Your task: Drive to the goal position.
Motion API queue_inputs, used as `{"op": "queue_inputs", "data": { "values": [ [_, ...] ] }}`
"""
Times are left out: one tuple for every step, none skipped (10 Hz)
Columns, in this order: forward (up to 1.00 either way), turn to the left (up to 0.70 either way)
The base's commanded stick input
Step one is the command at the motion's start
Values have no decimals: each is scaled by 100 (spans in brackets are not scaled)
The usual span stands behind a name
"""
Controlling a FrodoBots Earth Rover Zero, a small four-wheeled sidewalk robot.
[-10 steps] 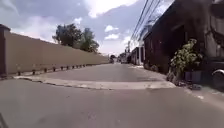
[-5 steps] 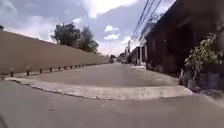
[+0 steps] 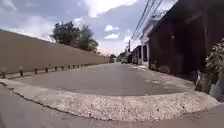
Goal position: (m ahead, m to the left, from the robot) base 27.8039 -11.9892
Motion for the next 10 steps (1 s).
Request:
{"op": "queue_inputs", "data": {
  "values": [
    [100, 1],
    [100, 1],
    [100, 1],
    [100, 1],
    [100, 1],
    [100, 1],
    [100, 1],
    [100, 1],
    [100, 1],
    [100, 1]
  ]
}}
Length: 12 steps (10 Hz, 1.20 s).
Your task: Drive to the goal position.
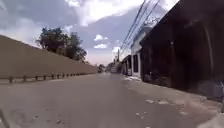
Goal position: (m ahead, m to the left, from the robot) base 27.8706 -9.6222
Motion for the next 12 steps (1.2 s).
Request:
{"op": "queue_inputs", "data": {
  "values": [
    [100, 1],
    [100, 1],
    [100, 1],
    [100, 1],
    [100, 1],
    [100, 1],
    [100, 1],
    [100, 1],
    [100, 1],
    [100, 1],
    [100, 1],
    [100, 1]
  ]
}}
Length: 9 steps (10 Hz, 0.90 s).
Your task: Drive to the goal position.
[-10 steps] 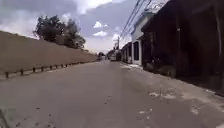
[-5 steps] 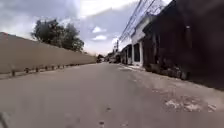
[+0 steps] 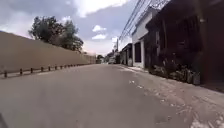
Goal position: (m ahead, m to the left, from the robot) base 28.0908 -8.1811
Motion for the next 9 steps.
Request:
{"op": "queue_inputs", "data": {
  "values": [
    [100, 1],
    [100, 1],
    [100, 1],
    [100, 1],
    [100, 1],
    [100, 1],
    [100, 1],
    [100, 1],
    [100, 1]
  ]
}}
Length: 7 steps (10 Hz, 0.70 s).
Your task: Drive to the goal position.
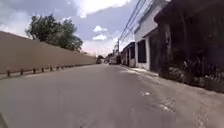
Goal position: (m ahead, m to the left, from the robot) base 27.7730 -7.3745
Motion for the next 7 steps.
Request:
{"op": "queue_inputs", "data": {
  "values": [
    [100, 1],
    [100, 1],
    [100, 1],
    [100, 1],
    [100, 1],
    [100, 1],
    [100, 1]
  ]
}}
